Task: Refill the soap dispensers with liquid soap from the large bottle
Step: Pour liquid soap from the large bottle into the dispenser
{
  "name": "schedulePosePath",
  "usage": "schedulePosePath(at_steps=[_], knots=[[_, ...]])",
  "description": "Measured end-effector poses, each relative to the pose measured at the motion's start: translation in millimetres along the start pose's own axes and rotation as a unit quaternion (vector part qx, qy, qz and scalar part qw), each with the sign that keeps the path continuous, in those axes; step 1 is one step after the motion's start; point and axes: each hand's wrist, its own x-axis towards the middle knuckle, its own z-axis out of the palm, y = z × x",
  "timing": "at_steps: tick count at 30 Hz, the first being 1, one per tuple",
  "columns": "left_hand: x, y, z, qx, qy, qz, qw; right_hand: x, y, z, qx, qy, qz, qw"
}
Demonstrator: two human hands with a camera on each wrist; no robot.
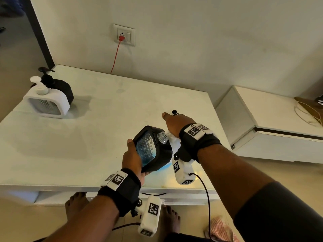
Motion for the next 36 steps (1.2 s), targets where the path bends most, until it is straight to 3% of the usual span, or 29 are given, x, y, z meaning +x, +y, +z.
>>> schedulePosePath(at_steps=[7, 13, 17, 21, 32, 36], knots=[[1, 0, -1, 0.013, -0.003, 0.002, 1.0, 1, 6, 1, 0.023, 0.042, 0.006, 0.999], [2, 1, 1, 0.003, 0.0, 0.007, 1.0, -14, 1, -19, 0.099, -0.059, 0.019, 0.993], [1, 1, -1, -0.002, -0.006, 0.006, 1.0, -15, 0, -16, 0.095, -0.071, 0.018, 0.993], [2, 1, -2, -0.002, -0.006, 0.003, 1.0, -9, -1, -10, 0.09, -0.051, -0.004, 0.995], [4, 0, -2, 0.001, -0.005, 0.001, 1.0, 10, 10, 5, 0.04, 0.056, 0.026, 0.997], [6, 0, -2, -0.002, -0.005, 0.003, 1.0, -5, 2, -5, 0.034, 0.006, 0.009, 0.999]])
